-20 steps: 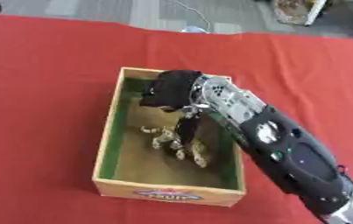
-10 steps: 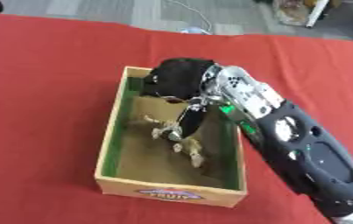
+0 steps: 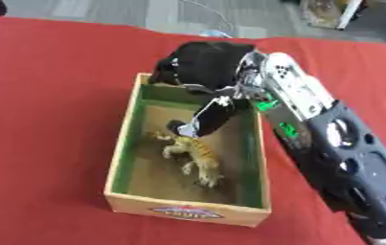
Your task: Pick up objects on the table and place them in the box.
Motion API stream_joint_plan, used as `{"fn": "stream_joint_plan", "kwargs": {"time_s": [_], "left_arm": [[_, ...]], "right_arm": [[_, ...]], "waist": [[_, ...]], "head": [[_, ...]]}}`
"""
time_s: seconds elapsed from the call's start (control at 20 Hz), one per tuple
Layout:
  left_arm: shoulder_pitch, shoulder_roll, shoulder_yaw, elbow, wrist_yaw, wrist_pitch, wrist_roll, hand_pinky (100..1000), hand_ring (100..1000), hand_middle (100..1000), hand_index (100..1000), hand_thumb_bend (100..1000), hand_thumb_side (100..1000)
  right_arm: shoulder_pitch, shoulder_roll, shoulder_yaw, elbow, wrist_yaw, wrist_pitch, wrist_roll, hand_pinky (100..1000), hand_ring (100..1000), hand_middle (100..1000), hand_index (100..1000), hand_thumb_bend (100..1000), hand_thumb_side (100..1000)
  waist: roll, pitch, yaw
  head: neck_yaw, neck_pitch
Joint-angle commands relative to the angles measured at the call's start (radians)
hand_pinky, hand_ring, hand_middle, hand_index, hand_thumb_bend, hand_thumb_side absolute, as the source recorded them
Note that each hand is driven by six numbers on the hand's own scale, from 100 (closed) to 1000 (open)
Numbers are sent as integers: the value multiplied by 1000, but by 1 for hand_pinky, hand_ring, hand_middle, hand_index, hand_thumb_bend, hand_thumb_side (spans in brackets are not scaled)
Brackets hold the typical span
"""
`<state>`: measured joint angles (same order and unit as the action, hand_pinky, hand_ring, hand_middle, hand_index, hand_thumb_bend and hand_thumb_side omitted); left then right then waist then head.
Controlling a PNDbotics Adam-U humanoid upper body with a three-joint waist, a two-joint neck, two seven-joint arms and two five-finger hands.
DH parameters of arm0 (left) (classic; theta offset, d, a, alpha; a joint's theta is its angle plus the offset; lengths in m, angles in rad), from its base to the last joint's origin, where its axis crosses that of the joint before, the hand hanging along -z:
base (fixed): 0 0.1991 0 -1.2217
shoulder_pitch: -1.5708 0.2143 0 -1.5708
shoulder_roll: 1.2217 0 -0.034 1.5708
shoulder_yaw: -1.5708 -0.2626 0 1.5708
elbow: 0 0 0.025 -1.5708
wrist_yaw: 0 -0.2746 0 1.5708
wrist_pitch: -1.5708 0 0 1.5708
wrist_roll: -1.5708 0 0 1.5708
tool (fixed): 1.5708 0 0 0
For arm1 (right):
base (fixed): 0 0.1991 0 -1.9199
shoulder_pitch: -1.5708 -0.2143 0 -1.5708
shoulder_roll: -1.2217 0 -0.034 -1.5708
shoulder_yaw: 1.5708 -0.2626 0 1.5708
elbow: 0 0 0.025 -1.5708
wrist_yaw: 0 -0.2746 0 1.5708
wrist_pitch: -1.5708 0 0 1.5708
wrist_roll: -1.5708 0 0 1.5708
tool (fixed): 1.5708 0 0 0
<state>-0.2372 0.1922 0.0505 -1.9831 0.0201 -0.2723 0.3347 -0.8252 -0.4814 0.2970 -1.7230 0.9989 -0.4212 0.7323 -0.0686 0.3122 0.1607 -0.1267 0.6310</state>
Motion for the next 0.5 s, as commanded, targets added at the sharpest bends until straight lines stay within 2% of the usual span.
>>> {"fn": "stream_joint_plan", "kwargs": {"time_s": [0.05,0.1,0.15,0.2,0.25,0.5], "left_arm": [[-6,4,3,-17,0,0,-5,521,505,538,685,100,758],[-6,4,2,-17,1,0,-6,521,505,538,685,100,758],[-5,3,3,-17,0,1,-6,521,505,538,685,100,758],[-4,3,4,-17,-1,1,-5,521,505,538,685,100,758],[-3,2,5,-17,-1,1,-5,521,505,538,685,100,758],[1,-1,14,-17,-4,0,5,521,506,539,685,100,756]], "right_arm": [[-19,-32,-21,-16,-53,-110,136,920,897,874,965,216,719],[-18,-34,-24,-11,-69,-103,142,919,894,871,963,179,725],[-18,-32,-32,-13,-84,-93,140,914,881,862,950,100,856],[-18,-28,-44,-22,-99,-81,132,906,865,837,937,100,776],[-18,-21,-62,-35,-114,-68,121,900,852,824,929,100,801],[-21,5,-178,-133,-189,7,49,847,749,728,846,100,705]], "waist": [[8,-23,1],[8,-23,2],[9,-23,2],[10,-23,1],[11,-23,-1],[22,-25,-23]], "head": [[-1,-4],[-4,-4],[-7,-5],[-9,-4],[-10,-4],[-1,-4]]}}
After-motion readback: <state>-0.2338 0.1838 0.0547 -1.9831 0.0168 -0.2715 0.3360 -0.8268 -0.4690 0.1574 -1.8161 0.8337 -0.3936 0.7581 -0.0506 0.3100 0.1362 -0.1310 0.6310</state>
